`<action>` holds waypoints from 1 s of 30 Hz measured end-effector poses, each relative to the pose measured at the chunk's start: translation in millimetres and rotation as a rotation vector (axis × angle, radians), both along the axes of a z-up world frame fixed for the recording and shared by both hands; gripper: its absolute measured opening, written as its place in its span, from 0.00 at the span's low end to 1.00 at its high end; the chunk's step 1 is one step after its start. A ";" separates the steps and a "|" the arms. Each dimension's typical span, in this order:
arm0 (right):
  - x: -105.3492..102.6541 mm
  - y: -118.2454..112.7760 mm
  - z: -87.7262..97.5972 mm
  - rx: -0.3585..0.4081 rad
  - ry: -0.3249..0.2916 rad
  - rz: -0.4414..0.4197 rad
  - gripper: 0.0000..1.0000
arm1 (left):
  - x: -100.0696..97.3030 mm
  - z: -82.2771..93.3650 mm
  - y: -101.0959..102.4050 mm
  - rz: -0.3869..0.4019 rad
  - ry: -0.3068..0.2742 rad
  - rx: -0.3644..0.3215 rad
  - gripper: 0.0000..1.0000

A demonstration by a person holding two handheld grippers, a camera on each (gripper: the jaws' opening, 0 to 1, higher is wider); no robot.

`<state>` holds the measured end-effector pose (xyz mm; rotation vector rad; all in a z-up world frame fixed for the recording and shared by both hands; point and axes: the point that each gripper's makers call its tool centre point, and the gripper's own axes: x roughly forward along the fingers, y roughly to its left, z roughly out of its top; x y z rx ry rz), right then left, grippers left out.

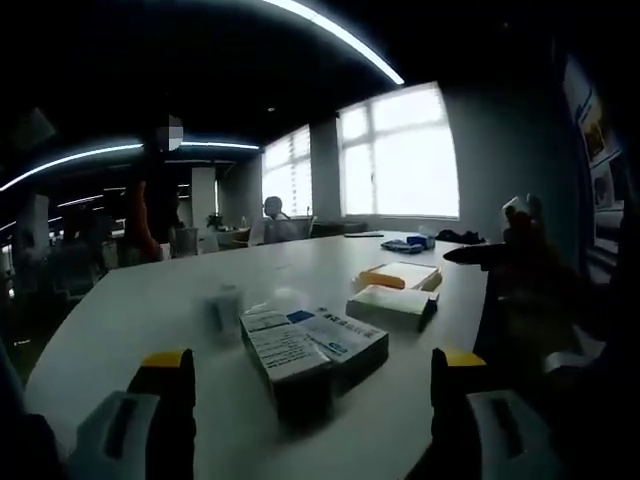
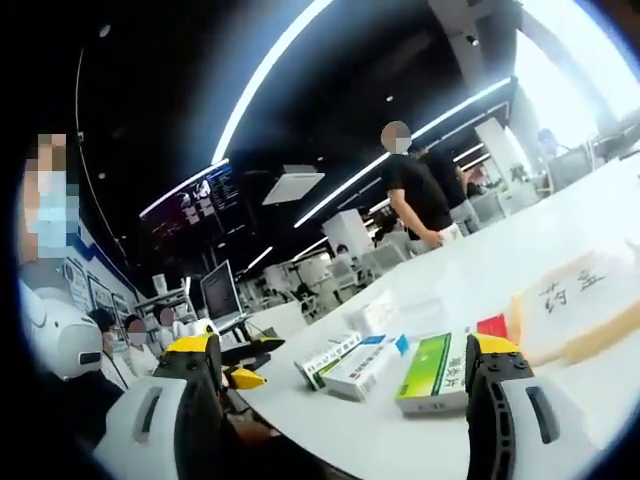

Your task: Arrange the small medicine boxes into an aligned row inside the storage area until every box is upright, visible, and separated from the surrounding clutter.

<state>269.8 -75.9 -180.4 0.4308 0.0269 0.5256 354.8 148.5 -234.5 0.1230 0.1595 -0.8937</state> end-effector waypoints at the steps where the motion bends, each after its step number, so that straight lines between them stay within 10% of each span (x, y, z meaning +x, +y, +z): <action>1: -0.1 -0.2 0.2 0.000 -0.001 0.000 1.00 | 0.2 -1.9 -1.3 -0.001 0.006 0.001 0.97; 30: -6.4 -9.2 -0.6 0.020 0.002 -0.025 1.00 | 34.6 -45.7 -18.4 0.079 0.128 0.058 0.61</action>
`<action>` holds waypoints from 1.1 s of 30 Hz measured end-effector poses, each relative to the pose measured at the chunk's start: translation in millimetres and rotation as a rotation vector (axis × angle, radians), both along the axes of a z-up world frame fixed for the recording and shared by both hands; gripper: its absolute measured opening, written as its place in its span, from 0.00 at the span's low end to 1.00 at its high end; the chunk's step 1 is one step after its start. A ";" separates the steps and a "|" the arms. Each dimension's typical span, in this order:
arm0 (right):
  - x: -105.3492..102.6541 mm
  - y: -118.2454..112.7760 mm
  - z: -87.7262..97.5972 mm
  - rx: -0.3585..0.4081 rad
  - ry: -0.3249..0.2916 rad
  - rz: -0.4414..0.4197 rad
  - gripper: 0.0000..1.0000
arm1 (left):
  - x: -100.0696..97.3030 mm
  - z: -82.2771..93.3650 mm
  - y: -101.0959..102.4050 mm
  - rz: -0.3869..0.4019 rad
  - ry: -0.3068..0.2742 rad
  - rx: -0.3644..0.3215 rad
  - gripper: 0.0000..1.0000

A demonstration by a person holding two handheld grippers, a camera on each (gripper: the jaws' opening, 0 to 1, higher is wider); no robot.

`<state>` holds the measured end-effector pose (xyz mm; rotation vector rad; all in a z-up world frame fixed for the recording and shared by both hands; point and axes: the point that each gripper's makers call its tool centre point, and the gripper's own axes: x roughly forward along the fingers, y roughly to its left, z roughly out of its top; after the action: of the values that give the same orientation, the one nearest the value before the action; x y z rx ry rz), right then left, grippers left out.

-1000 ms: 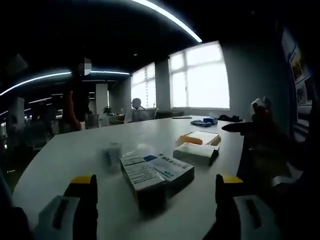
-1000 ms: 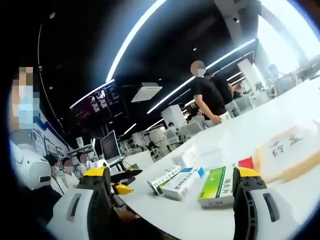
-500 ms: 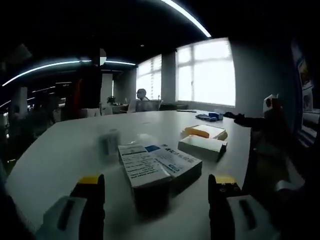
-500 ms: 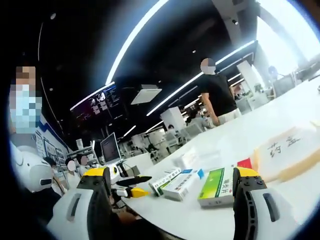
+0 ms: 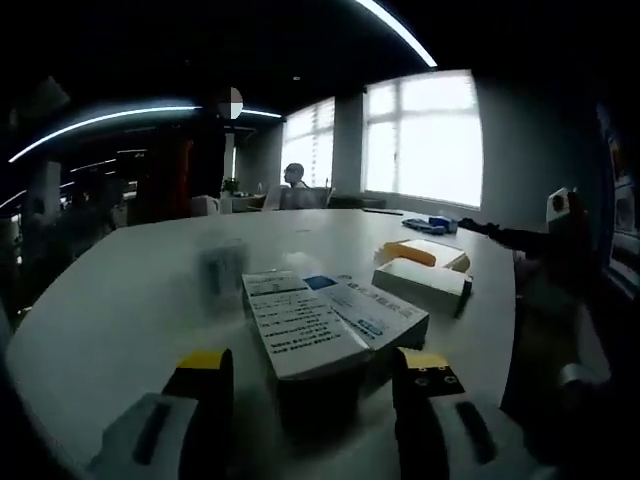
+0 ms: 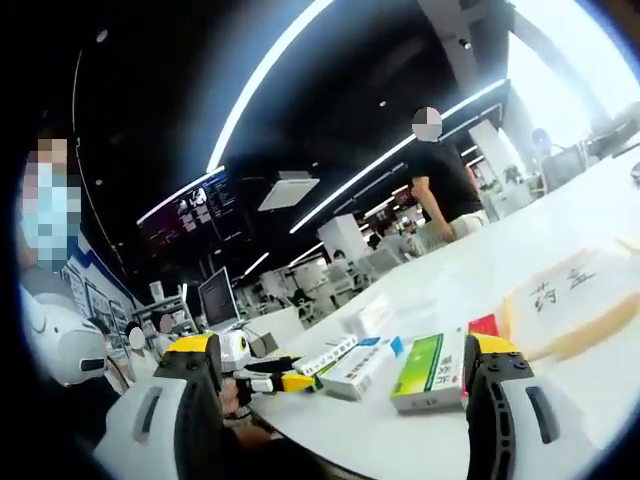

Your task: Arrange the small medicine boxes into an aligned row inside the storage area until every box is upright, visible, and separated from the surrounding clutter.

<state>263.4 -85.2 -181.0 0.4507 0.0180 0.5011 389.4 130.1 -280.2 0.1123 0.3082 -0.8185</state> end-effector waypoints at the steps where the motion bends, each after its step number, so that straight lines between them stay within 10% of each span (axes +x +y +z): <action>1: -0.5 -0.7 0.0 -0.002 0.000 -0.003 1.00 | 1.1 -2.0 2.6 0.004 0.000 0.015 0.59; 33: -3.3 -13.5 -4.0 0.040 0.004 -0.024 1.00 | 5.8 -13.3 6.4 -0.003 0.021 0.064 0.39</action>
<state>260.1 -98.6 -185.0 0.4904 0.0067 0.4771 395.2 136.5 -293.5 0.1642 0.3545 -0.8136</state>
